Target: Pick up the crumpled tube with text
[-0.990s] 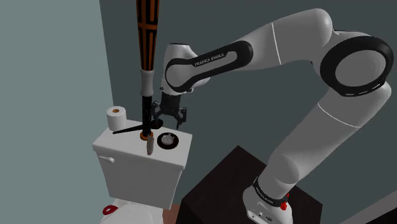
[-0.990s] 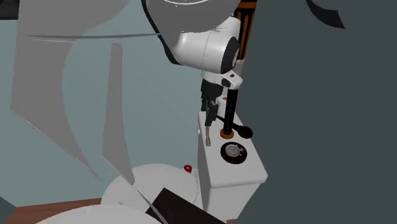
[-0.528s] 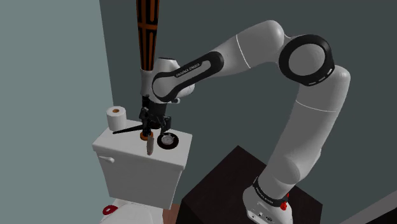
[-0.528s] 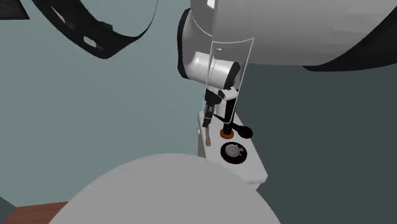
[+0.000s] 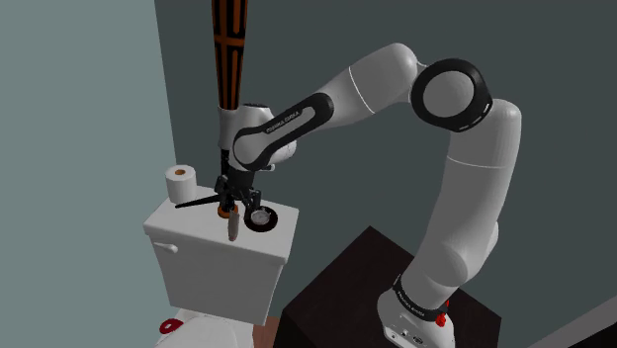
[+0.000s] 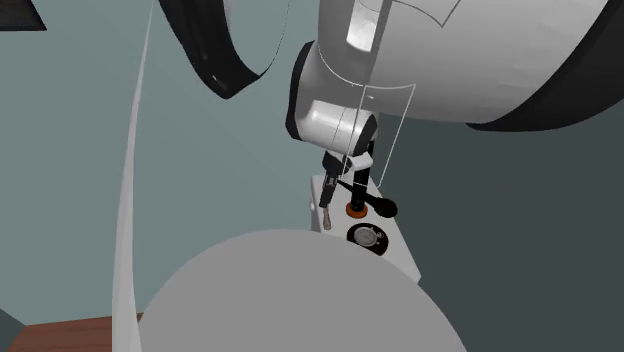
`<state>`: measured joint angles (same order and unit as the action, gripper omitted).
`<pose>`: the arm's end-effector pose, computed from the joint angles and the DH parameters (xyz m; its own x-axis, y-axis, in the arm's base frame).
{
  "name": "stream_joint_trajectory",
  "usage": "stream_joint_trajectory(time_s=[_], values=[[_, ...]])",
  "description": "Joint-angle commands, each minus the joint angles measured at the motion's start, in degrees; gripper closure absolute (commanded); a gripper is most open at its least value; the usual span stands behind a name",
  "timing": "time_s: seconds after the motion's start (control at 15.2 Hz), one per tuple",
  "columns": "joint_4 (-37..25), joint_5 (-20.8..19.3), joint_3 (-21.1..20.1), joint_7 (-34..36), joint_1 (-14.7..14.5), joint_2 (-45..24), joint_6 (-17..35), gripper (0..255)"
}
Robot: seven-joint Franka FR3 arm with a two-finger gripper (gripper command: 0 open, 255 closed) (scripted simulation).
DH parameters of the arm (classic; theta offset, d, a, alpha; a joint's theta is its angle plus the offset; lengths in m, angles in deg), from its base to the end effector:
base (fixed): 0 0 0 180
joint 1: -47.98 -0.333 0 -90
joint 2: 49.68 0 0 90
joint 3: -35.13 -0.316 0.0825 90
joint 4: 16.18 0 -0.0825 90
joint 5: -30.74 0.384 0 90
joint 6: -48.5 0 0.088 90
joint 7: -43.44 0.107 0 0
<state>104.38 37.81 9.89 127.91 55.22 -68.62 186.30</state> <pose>0.5522 0.1760 0.2750 0.2868 -0.9324 -0.2198 -0.9561 -0.2930 -0.0048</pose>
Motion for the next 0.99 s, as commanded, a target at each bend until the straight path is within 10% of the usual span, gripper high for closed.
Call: stream_joint_trajectory(time_s=[0.0, 0.07, 0.13, 0.92], values=[[0.3, -0.2, 0.1, 0.0, -0.1, -0.6, 0.9, 0], [0.3, -0.2, 0.1, 0.0, -0.1, -0.6, 0.8, 0], [0.2, -0.2, 0.1, 0.0, -0.1, -0.6, 0.8, 255], [-0.1, 0.4, -0.2, -0.1, 0.3, 1.1, -1.1, 255]])
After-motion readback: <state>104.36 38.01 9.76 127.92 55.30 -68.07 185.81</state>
